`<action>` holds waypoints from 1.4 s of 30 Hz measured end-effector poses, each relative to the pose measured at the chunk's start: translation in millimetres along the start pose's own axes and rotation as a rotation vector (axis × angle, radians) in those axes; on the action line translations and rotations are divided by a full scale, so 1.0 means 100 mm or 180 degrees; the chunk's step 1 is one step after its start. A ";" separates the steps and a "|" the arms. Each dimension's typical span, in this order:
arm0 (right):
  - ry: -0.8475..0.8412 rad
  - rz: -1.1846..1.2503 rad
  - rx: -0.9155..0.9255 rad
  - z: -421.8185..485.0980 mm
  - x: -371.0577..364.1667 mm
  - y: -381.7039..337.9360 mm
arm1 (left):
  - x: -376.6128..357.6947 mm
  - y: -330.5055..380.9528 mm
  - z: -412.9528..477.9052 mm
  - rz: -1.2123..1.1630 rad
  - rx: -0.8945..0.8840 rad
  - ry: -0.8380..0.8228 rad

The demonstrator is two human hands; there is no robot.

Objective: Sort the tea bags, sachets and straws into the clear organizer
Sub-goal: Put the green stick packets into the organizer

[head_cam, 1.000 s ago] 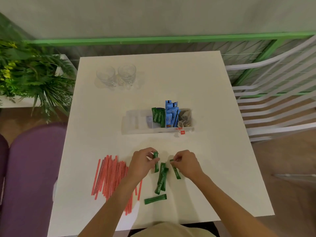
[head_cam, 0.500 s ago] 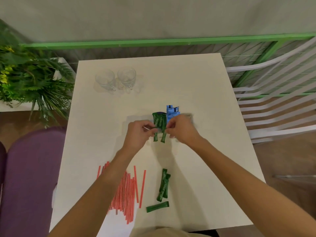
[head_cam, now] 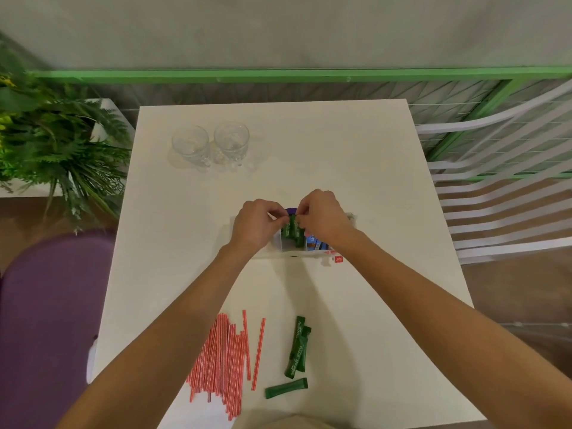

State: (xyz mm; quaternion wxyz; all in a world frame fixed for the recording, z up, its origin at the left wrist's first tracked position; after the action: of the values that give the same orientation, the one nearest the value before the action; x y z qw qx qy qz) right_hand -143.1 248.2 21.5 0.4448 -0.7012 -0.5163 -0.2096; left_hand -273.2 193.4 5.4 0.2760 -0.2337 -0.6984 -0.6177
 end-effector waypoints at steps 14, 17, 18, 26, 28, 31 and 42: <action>0.0166 -0.0896 0.0094 0.09 -0.08 -0.04 | -0.05 -0.02 0.04 0.0310 -0.0213 0.0018; 0.0139 -0.0826 0.0076 0.10 -0.09 -0.03 | 0.01 -0.02 -0.01 0.0195 -0.0199 0.0218; 0.0122 -0.0780 0.0067 0.10 -0.09 -0.03 | 0.03 -0.03 -0.04 0.0166 -0.0183 0.0278; 0.0049 -0.0691 0.0048 0.10 -0.12 0.00 | -0.06 -0.13 -0.57 -0.0358 -0.0054 0.0400; 0.0102 -0.0532 0.0090 0.07 -0.06 -0.03 | -0.16 -0.12 -0.76 -0.0397 -0.0069 0.0308; 0.0246 -0.0130 0.0242 -0.06 0.09 -0.06 | -0.38 -0.11 -1.06 -0.0355 0.0046 -0.0096; -0.0696 0.0680 0.0303 -1.03 -0.40 0.76 | -1.02 -0.19 -1.93 -0.0049 0.0393 -0.0848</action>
State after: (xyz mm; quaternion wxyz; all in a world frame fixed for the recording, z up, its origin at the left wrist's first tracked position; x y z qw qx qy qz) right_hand -72.3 134.8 14.2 0.4385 -0.7489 -0.4934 -0.0588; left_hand -192.2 0.7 -60.9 0.1899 -0.2908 -0.7673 -0.5391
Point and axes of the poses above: each hand's wrist, its own z-axis towards the middle knuckle, its own x-axis out of the back of the hand, y = z × x, the point moved 7 cm from there along z, towards the middle knuckle, and after that the axes turned 12 degrees about -x, right-handed, at the moved point
